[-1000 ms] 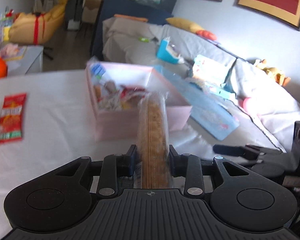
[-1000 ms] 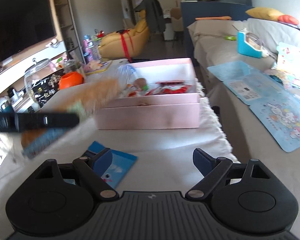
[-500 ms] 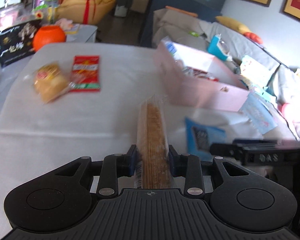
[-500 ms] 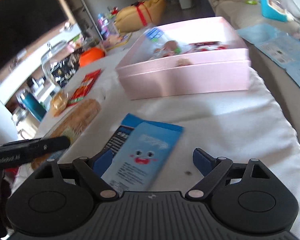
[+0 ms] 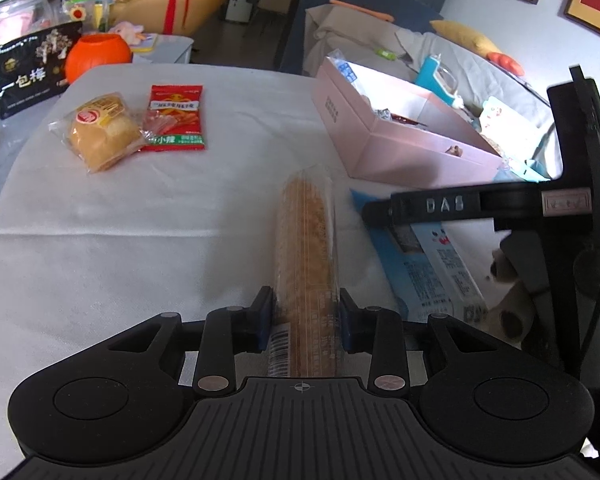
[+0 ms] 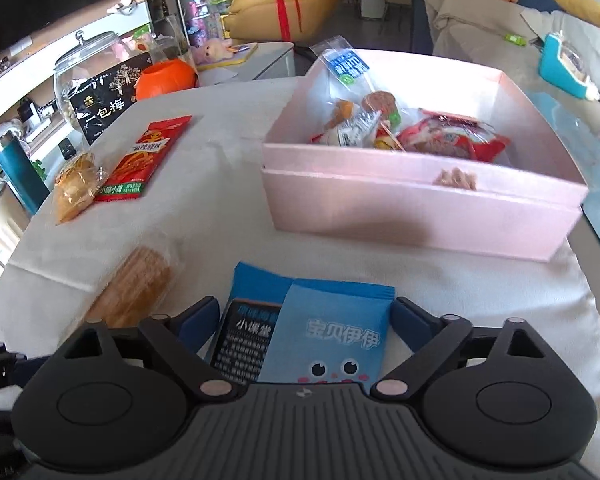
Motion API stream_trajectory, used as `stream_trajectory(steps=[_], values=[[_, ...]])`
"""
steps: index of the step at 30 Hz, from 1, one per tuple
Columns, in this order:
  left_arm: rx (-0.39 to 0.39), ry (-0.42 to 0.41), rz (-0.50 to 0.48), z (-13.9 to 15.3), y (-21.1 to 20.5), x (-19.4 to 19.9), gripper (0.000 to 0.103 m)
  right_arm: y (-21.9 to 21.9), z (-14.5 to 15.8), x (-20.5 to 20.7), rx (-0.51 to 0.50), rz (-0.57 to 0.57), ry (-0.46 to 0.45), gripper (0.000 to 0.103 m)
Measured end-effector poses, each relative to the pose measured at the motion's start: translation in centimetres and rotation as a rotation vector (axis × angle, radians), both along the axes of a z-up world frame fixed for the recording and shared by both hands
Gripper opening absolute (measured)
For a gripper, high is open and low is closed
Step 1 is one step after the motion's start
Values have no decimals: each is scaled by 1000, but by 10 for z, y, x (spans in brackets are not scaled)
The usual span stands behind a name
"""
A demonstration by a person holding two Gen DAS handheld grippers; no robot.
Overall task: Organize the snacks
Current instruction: 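Lift the small blue packet and drop it into the pink box with the right tool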
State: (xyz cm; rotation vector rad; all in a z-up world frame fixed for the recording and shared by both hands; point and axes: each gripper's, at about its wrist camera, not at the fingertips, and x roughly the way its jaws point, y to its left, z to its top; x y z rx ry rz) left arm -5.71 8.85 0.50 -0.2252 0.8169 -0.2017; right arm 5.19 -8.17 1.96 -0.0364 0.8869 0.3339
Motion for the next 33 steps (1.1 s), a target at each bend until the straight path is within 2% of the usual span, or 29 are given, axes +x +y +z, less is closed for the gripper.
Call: stream_trajectory(steps=[2, 6, 9, 13, 14, 15, 16, 19, 22, 24, 28, 33], values=[[-4, -2, -1, 0, 1, -1, 37, -1, 6, 2, -7, 0, -19, 86], [-12, -5, -1, 0, 1, -2, 37, -13, 39, -9, 22, -1, -124, 85], [-13, -6, 0, 0, 1, -2, 37, -28, 72, -27, 71, 0, -227, 85], [-14, -5, 0, 0, 1, -2, 37, -41, 106, -54, 81, 8, -382, 84], [-15, -6, 1, 0, 1, -2, 37, -44, 111, -61, 78, 12, -419, 81], [-15, -6, 2, 0, 1, -2, 37, -45, 113, -68, 74, 20, -446, 70], [-16, -6, 2, 0, 1, -2, 37, -46, 112, -74, 63, 31, -459, 69], [-16, -5, 3, 0, 1, -2, 37, -44, 99, -81, 34, 55, -453, 69], [-14, -7, 1, 0, 1, -2, 37, -37, 77, -75, 4, 48, -411, 70], [-14, -9, 1, 0, 1, -2, 37, -33, 63, -72, -16, 42, -399, 79], [-19, -9, 1, 0, 2, -1, 38, -25, 39, -59, -68, 28, -383, 83], [-11, 1, -1, 1, -1, 4, 38, -39, 28, -51, -26, 1, -313, 83]])
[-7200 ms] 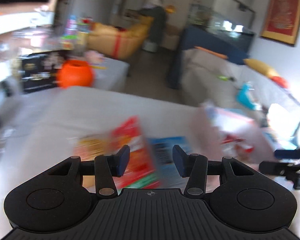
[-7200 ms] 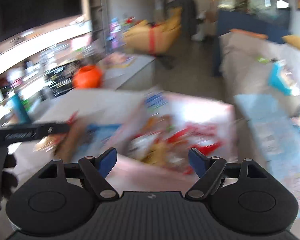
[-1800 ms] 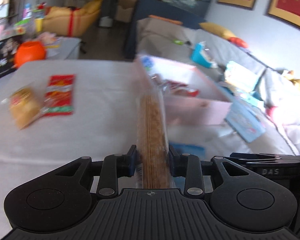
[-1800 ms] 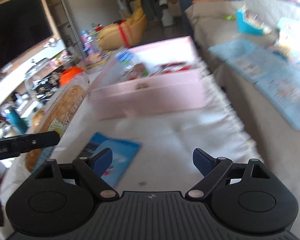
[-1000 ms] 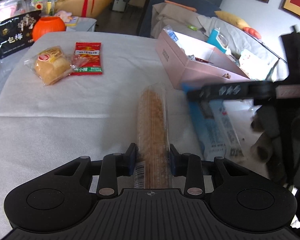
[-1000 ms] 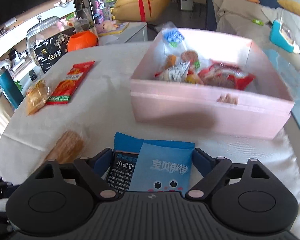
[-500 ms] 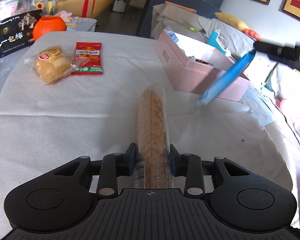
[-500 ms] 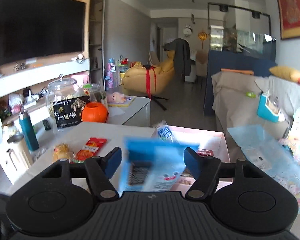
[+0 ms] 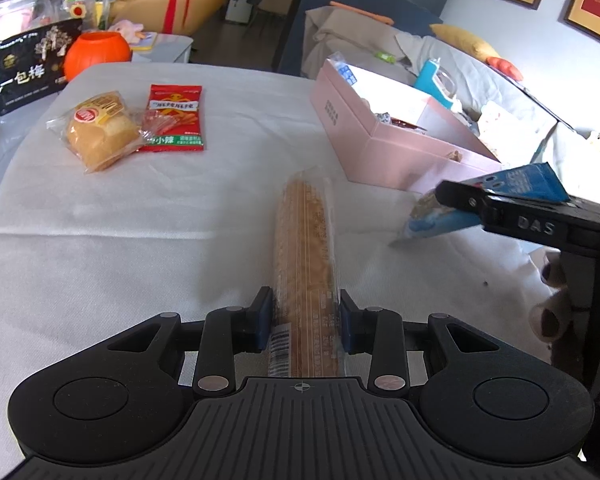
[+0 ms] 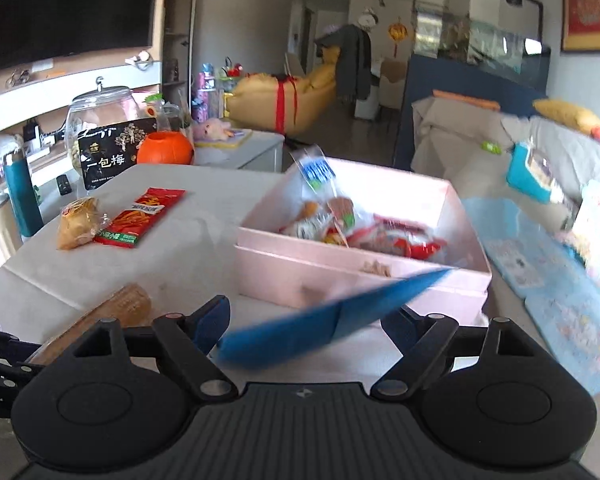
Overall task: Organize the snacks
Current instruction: 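Lift the small blue packet and drop it into the pink box with the right tool, then grasp the large blue seaweed packet on the table with the right tool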
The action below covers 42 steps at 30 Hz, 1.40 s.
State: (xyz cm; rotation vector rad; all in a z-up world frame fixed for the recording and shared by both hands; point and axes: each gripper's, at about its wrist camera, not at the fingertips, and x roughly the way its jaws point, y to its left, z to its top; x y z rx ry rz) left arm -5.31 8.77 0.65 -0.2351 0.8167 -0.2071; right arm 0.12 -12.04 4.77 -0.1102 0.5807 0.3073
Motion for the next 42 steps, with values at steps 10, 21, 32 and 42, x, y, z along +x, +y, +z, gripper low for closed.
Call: stream_trajectory(steps=[10, 21, 32, 42], values=[[34, -1, -39, -1, -18, 26, 38, -46, -24, -23, 44, 69, 273, 87], [32, -14, -37, -2, -19, 24, 38, -28, -9, -75, 42, 336, 326, 87], [34, -28, -38, -4, -18, 23, 39, -16, 4, -73, 126, 339, 343, 87], [30, -37, -41, -4, -16, 21, 39, -13, 3, -83, 139, 384, 394, 87]])
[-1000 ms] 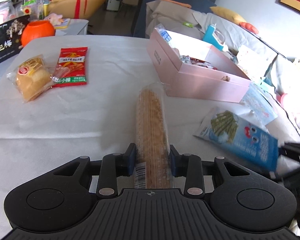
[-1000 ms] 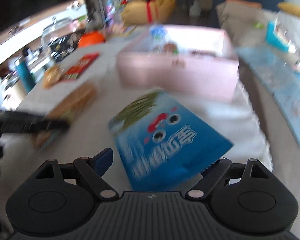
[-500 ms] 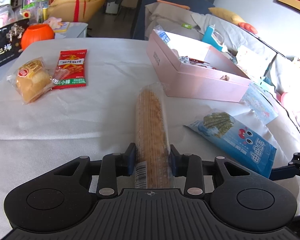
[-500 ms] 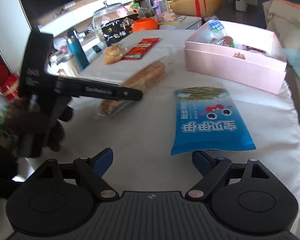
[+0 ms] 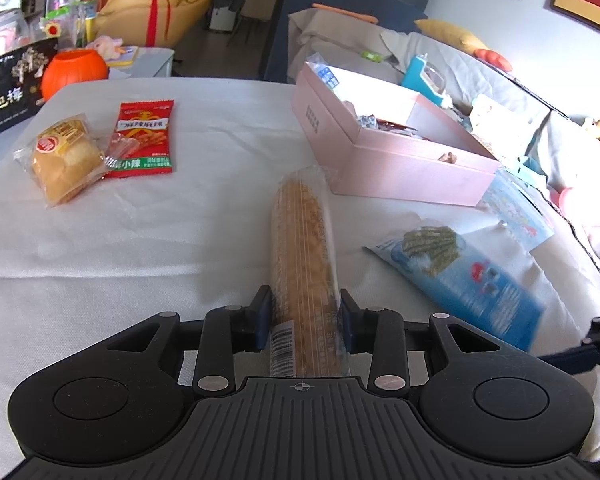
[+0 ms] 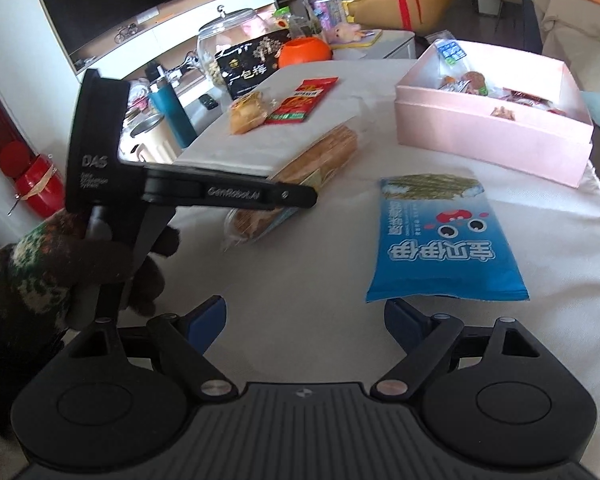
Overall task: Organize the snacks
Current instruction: 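Grasp the large blue seaweed packet on the table with the right tool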
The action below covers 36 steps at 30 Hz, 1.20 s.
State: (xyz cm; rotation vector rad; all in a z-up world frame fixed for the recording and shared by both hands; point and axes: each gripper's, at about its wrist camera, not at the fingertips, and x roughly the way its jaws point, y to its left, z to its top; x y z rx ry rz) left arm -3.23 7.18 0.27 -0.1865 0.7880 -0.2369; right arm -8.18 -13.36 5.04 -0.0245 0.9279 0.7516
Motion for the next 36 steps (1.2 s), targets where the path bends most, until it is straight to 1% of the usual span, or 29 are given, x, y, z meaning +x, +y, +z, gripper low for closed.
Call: stream_trajectory(steps=[3, 7, 12, 14, 16, 19, 20, 22, 24, 28, 31, 32, 35, 36], values=[[2, -4, 0, 0, 0, -1, 39, -4, 7, -8, -6, 8, -31, 87], [4, -8, 1, -1, 0, -1, 39, -11, 15, -5, -29, -52, -108, 87], [8, -12, 1, -1, -1, -2, 39, -13, 5, 28, -117, -204, -186, 87], [8, -11, 1, -1, -1, -1, 39, -11, -4, 48, -153, -259, -192, 87], [10, -10, 1, -1, -1, -1, 39, -8, -14, 67, -171, -286, -171, 87], [34, 7, -3, 2, -4, 2, 39, -2, -27, 84, -161, -298, -144, 88], [43, 15, -5, 3, -6, 4, 39, -1, -30, 87, -144, -297, -140, 90], [55, 37, -5, 5, -9, 11, 39, 1, -34, 89, -127, -298, -122, 91], [61, 54, -8, 6, -12, 18, 40, 0, -37, 89, -112, -299, -121, 95], [96, 60, -24, 7, -21, 27, 41, 2, -41, 84, -122, -280, -154, 97], [107, 54, -27, 6, -23, 29, 42, 9, -44, 79, -184, -242, -201, 98], [109, 51, -28, 6, -24, 29, 42, 9, -44, 77, -185, -245, -211, 98], [113, 45, -34, 5, -25, 28, 42, 9, -45, 79, -177, -234, -199, 103], [114, 43, -35, 5, -25, 28, 42, 9, -45, 79, -175, -236, -197, 103]])
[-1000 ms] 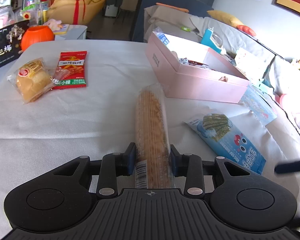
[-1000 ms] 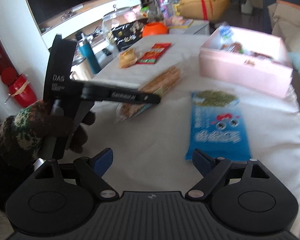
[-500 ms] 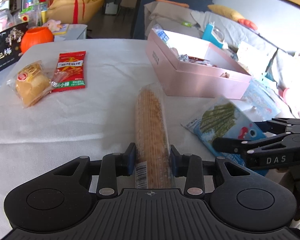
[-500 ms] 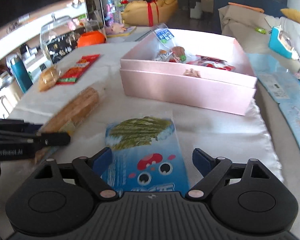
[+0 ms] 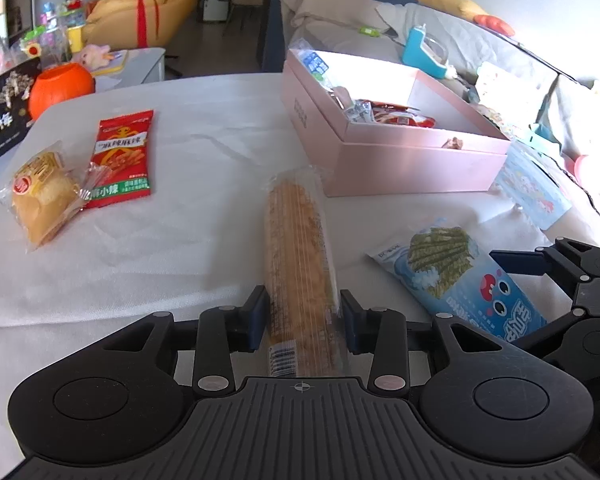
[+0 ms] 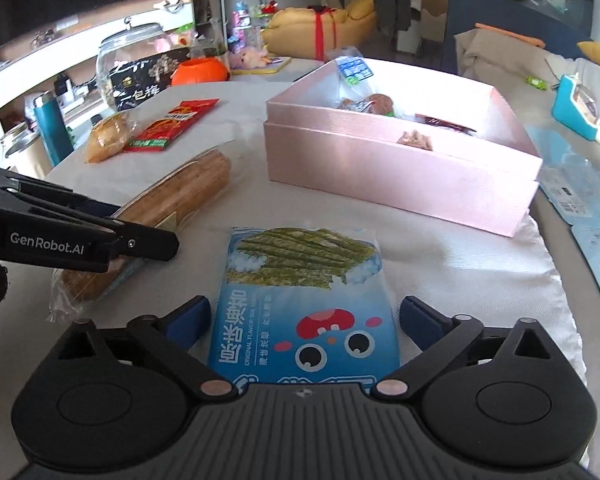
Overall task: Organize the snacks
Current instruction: 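Grasp the large blue seaweed packet on the table with the right tool, then lift the seaweed packet with the right tool while the left holds the biscuit stick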
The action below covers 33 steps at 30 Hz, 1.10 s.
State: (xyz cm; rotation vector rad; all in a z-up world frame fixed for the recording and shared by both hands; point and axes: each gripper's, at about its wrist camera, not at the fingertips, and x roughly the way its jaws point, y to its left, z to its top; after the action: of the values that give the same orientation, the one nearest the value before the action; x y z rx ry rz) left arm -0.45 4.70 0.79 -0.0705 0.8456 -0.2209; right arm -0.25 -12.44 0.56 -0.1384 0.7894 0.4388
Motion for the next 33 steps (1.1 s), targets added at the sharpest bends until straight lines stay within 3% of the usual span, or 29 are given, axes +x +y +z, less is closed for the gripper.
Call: stream_trajectory(steps=[10, 13, 20, 26, 28, 29, 33], values=[[-24, 19, -3, 1, 2, 10, 42, 4, 3, 3, -9, -33, 33, 103], [-30, 44, -22, 2, 2, 19, 42, 3, 10, 3, -21, -51, 25, 83], [-32, 22, -27, 9, -2, 17, 37, -24, 39, -14, 37, -86, -43, 83], [-6, -123, -60, 67, -16, 10, 37, -54, 73, -20, 67, -152, -139, 83], [-34, -205, -75, 96, -16, 12, 27, -62, 91, -18, 90, -170, -188, 83], [-57, -235, -78, 109, -16, 14, 11, -66, 101, -16, 99, -179, -217, 83], [-63, -369, -76, 155, -16, 20, 12, -77, 137, -7, 99, -222, -342, 83]])
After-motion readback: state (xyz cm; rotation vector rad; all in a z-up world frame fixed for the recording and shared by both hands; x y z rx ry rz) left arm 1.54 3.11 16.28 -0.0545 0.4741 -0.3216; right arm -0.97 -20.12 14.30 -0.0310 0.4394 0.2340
